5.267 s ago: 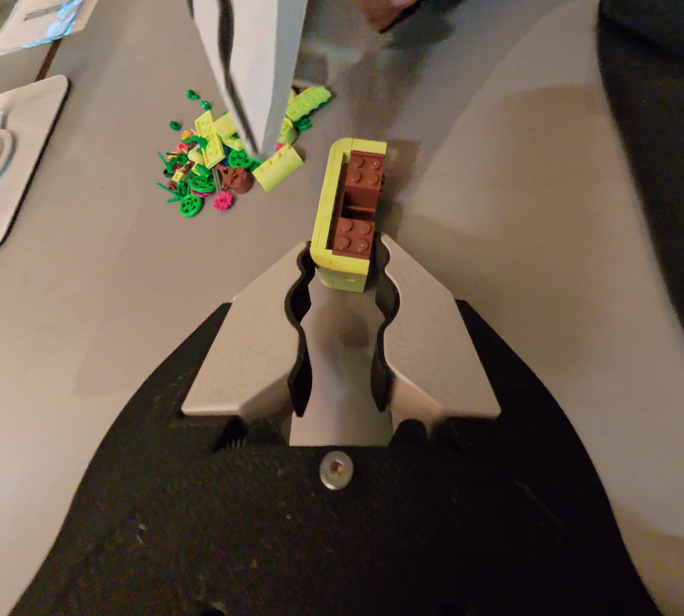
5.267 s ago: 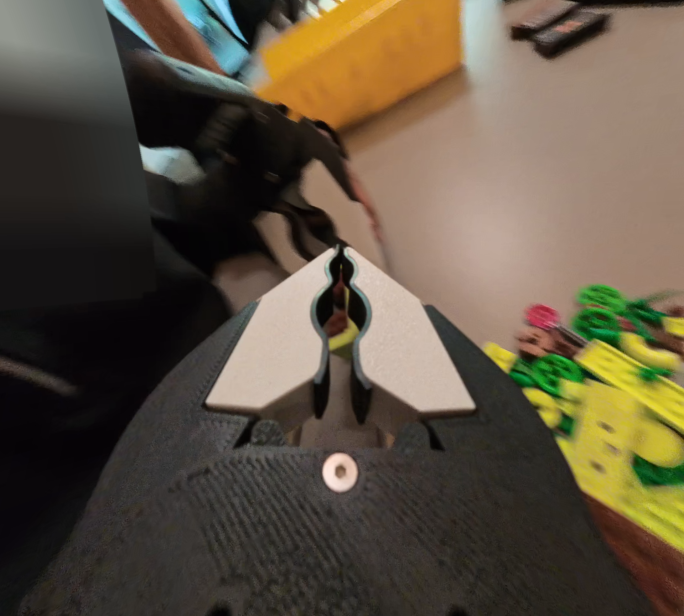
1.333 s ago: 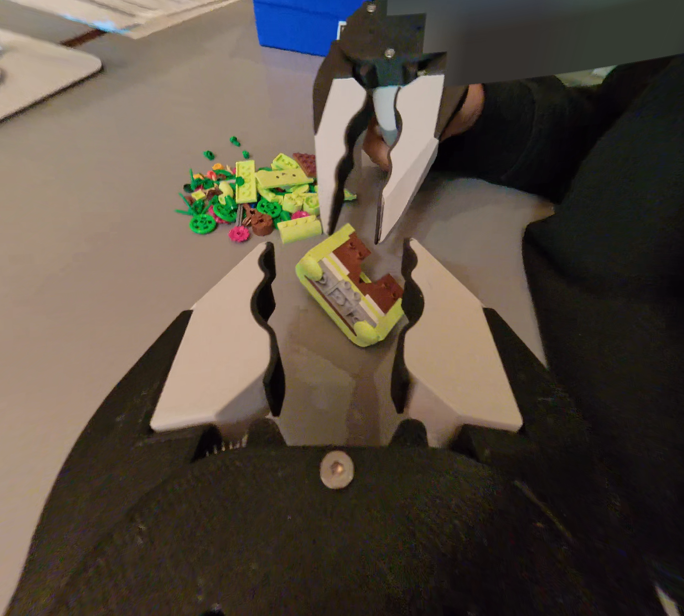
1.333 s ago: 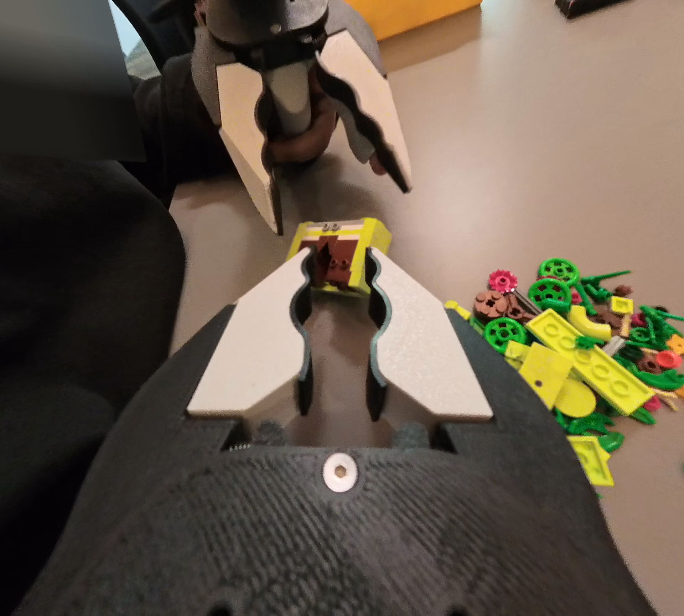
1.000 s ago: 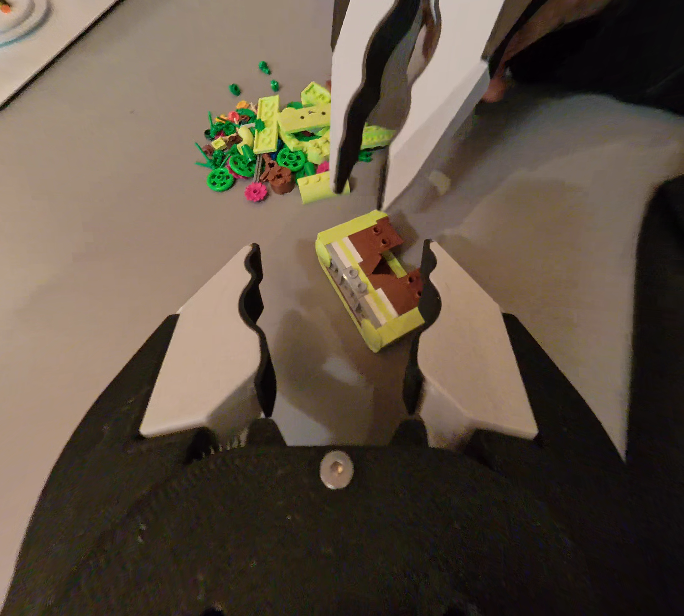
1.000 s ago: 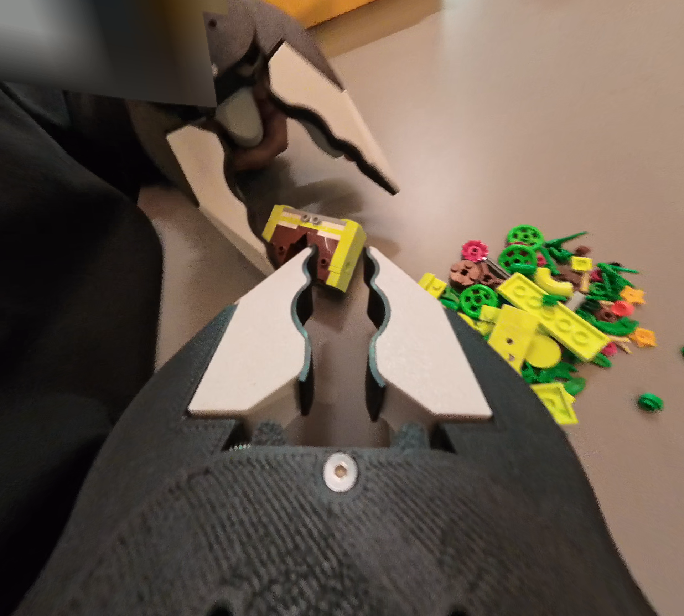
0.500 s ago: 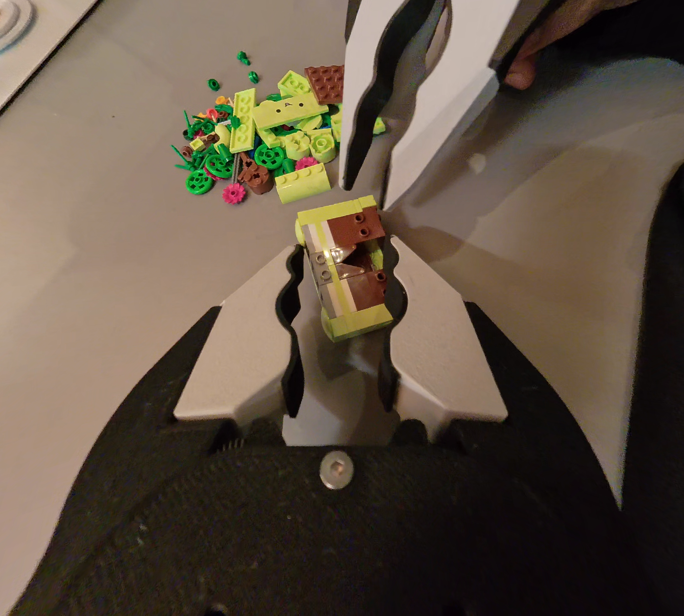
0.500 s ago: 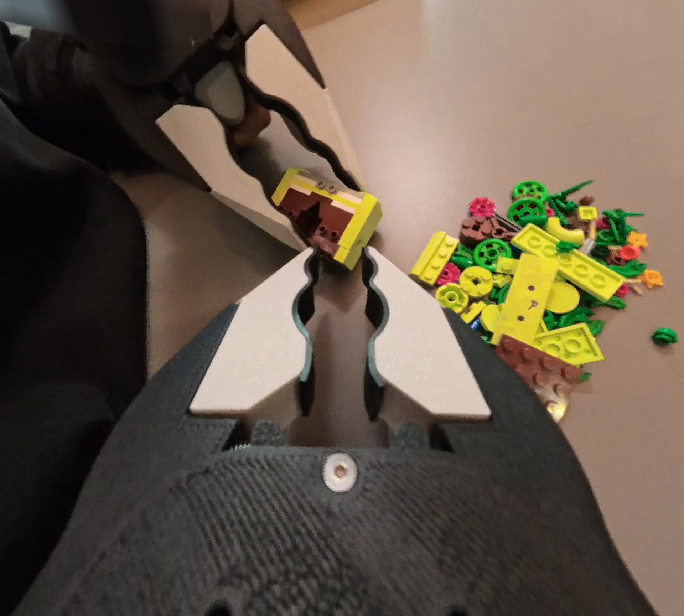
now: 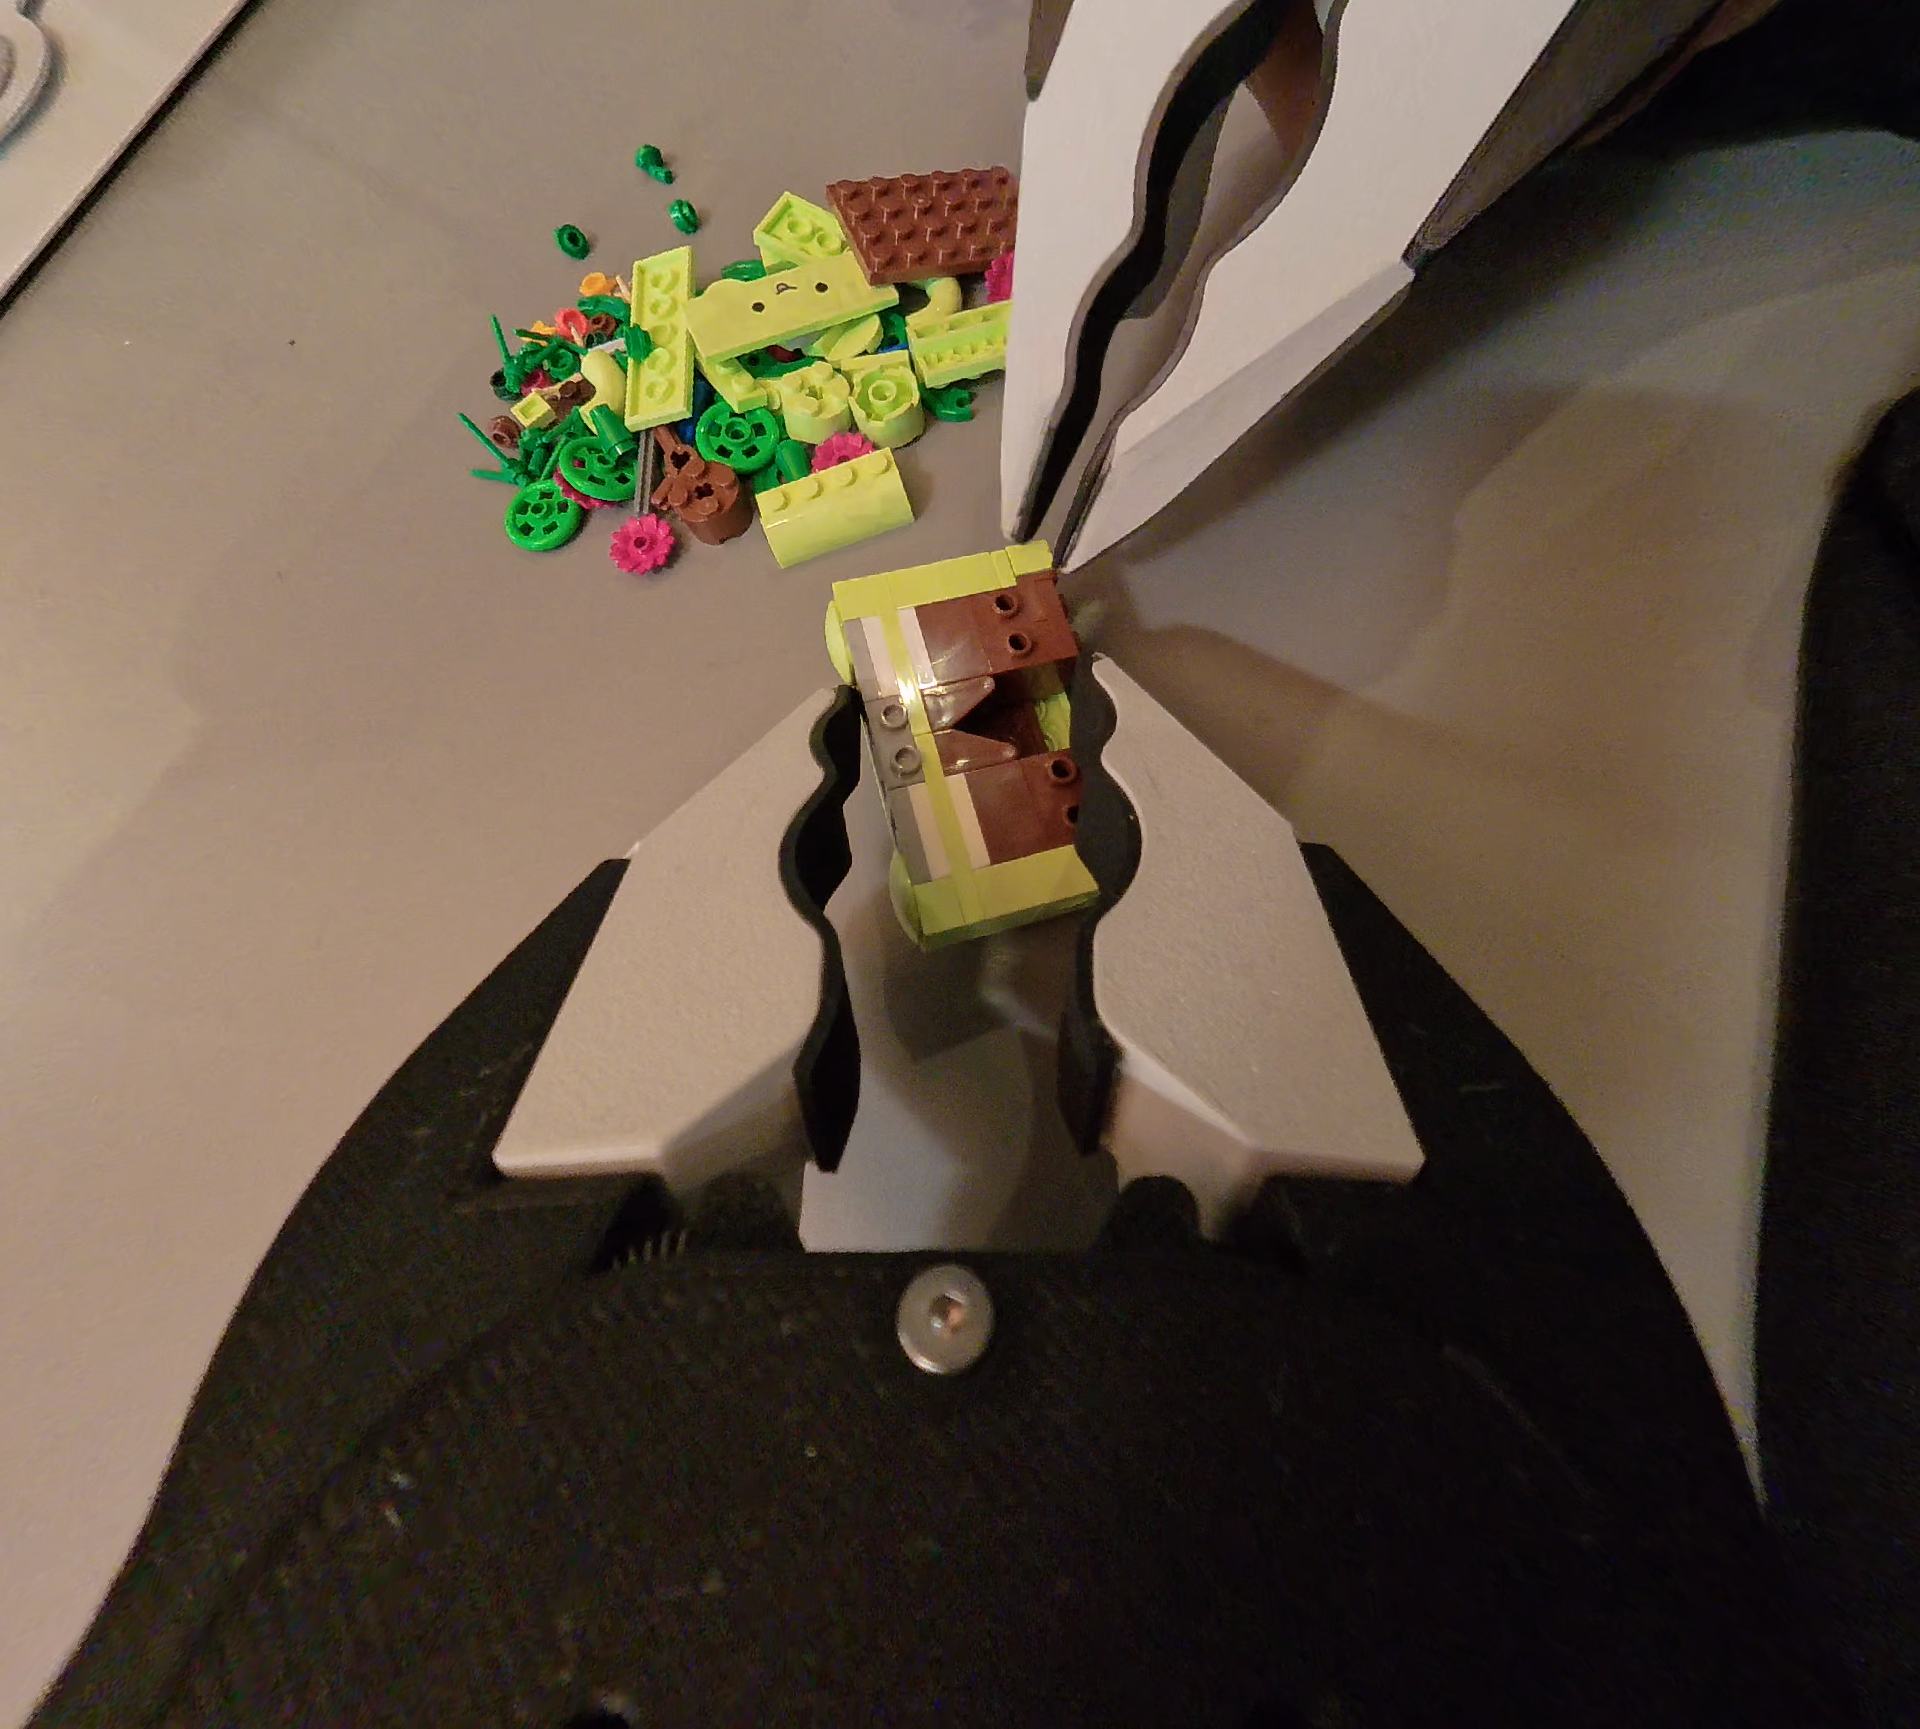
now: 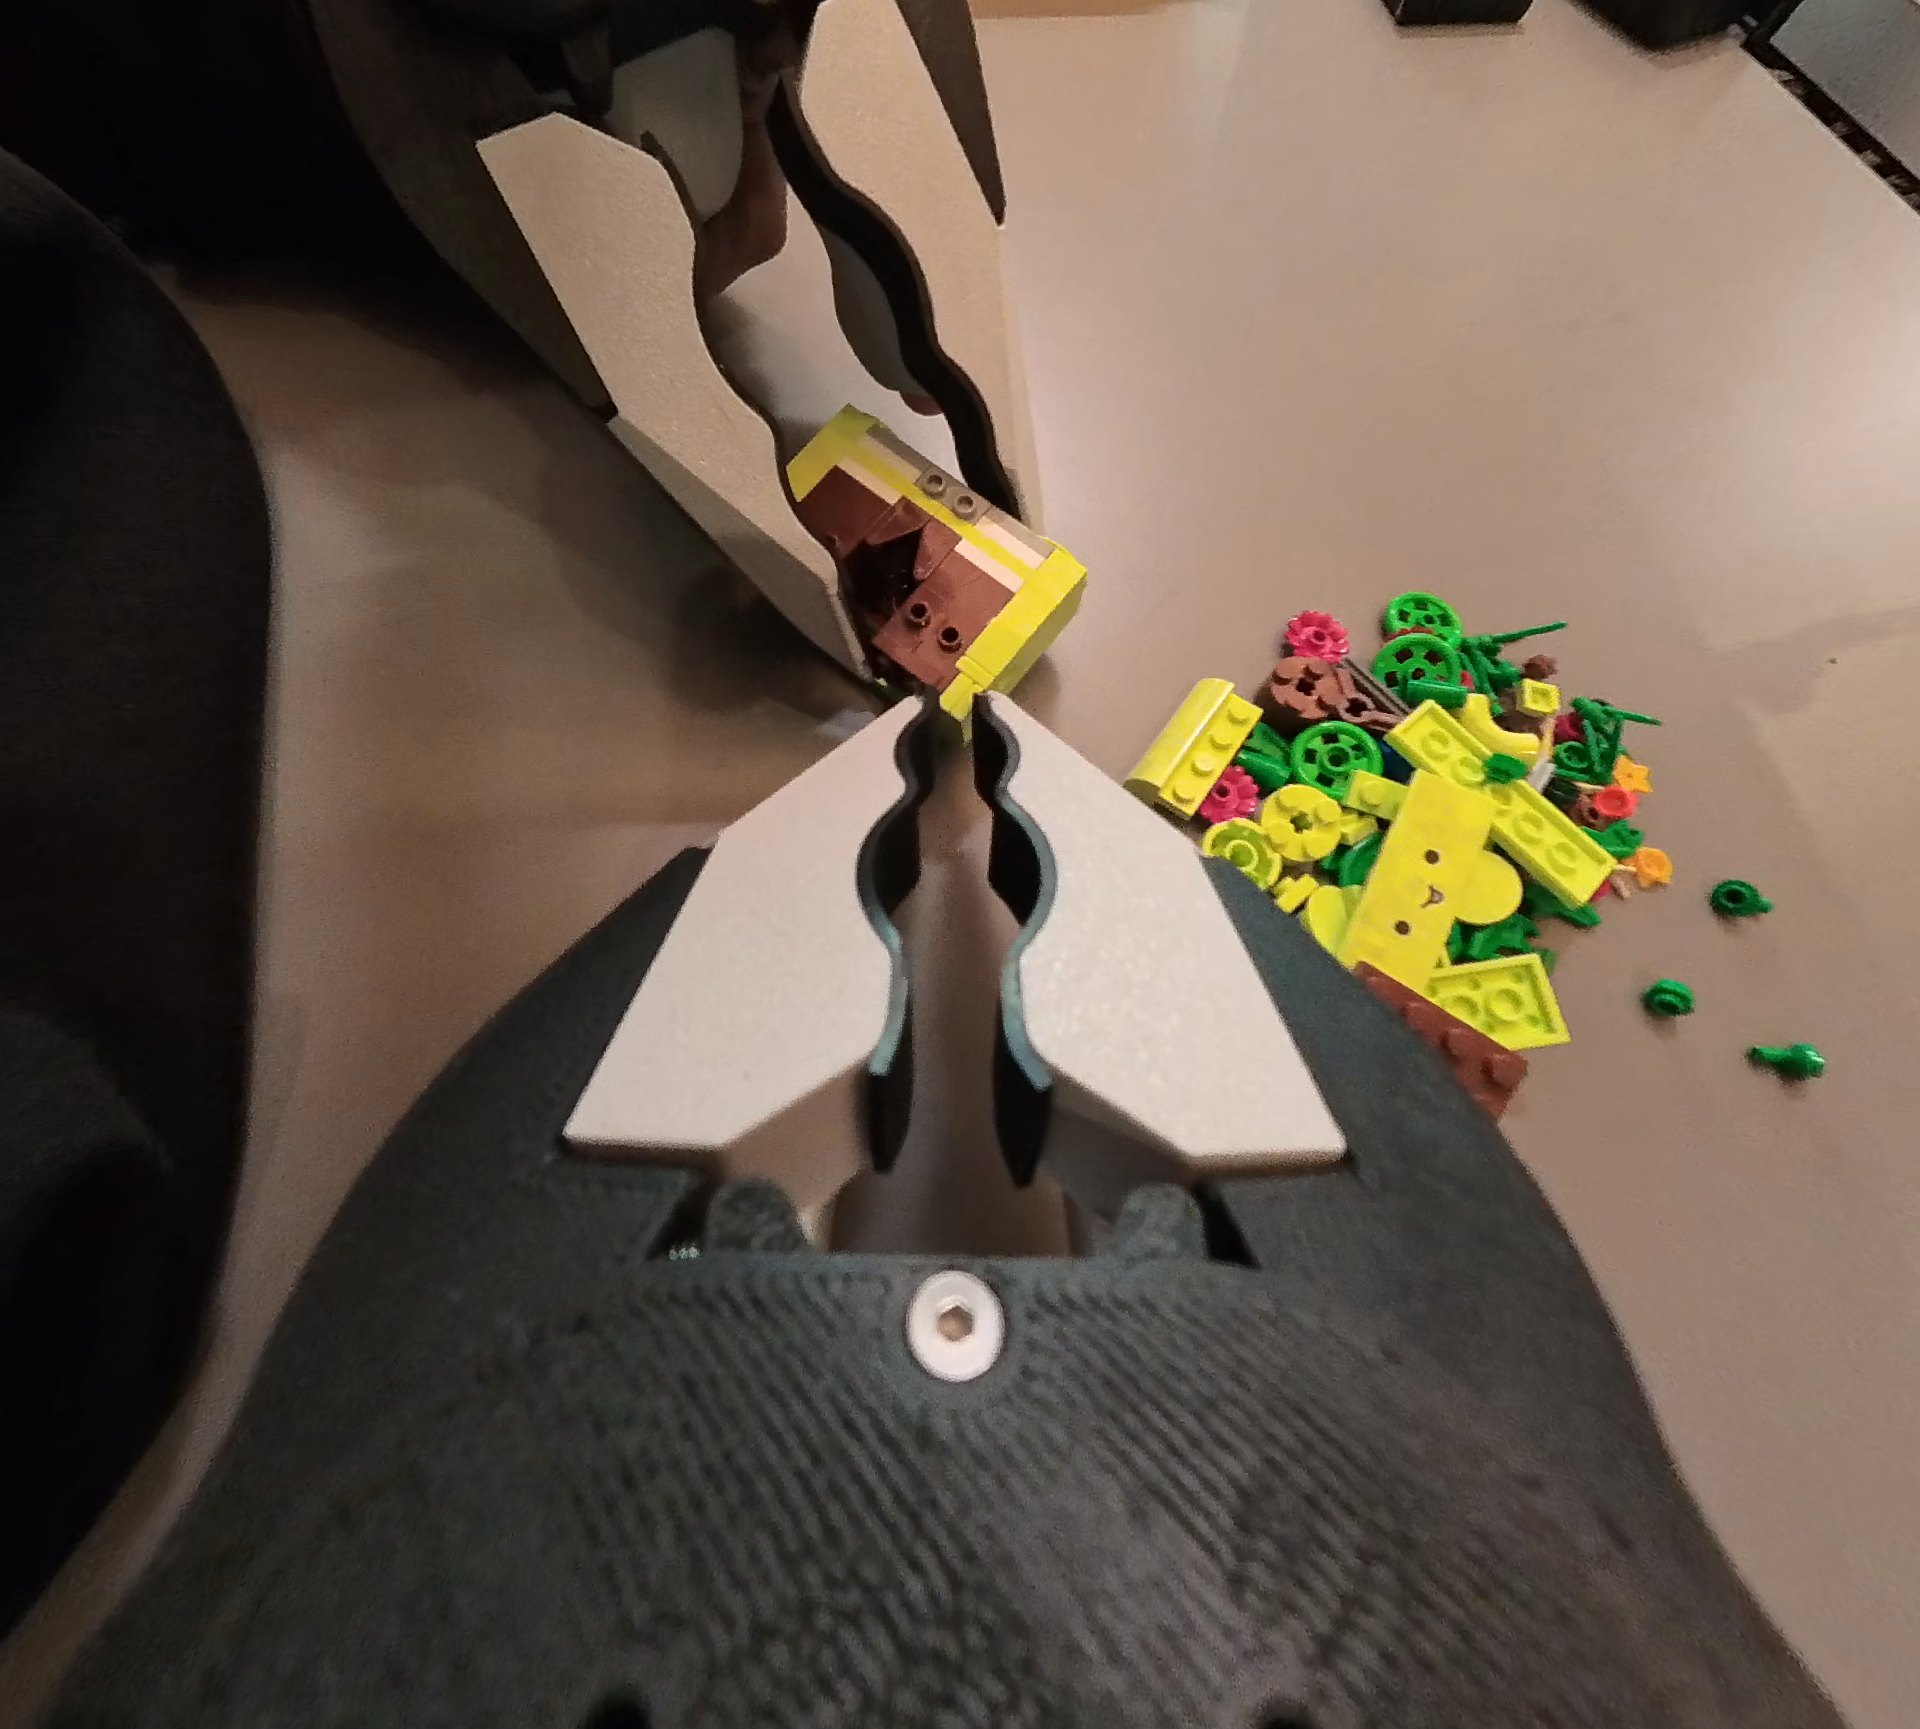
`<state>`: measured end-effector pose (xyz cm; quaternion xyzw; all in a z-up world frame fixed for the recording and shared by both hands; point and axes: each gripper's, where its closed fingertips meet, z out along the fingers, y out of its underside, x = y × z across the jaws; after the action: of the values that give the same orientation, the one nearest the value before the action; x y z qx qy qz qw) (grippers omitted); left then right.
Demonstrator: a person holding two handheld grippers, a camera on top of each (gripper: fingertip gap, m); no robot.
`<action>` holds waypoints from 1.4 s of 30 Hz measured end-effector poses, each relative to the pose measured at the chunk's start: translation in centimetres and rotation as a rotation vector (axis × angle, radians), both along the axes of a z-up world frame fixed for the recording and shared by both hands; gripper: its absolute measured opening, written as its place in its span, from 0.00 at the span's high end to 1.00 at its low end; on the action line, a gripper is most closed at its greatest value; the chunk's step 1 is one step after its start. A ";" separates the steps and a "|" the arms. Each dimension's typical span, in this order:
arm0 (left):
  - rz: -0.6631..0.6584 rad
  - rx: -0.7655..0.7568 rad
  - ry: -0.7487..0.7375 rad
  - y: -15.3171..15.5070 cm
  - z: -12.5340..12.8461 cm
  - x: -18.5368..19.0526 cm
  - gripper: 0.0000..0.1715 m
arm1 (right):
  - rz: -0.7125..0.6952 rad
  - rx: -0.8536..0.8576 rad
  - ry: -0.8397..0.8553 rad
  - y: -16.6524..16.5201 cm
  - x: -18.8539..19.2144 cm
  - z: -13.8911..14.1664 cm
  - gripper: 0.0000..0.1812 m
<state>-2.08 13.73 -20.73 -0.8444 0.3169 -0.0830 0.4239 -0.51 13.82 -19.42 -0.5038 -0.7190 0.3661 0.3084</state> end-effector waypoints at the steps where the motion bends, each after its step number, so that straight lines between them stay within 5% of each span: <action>1: -0.003 0.001 0.002 0.0 0.0 0.0 0.77 | 0.000 0.000 0.000 0.0 0.0 0.0 0.98; 18: -0.008 0.000 0.002 -0.1 0.0 0.0 0.77 | -0.083 -0.493 -0.146 0.1 0.2 -0.2 1.00; 33: 0.003 0.009 0.011 0.1 0.0 -0.3 0.77 | -0.254 -0.324 -0.074 0.6 0.1 -0.2 1.00; 42: 0.004 0.012 0.013 0.1 0.0 -0.4 0.78 | -0.256 -0.362 -0.031 1.1 0.2 0.6 1.00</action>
<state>-2.45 13.78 -20.71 -0.8431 0.3186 -0.0748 0.4268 -0.27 14.92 -18.85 -0.6437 -0.5763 0.4394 0.2458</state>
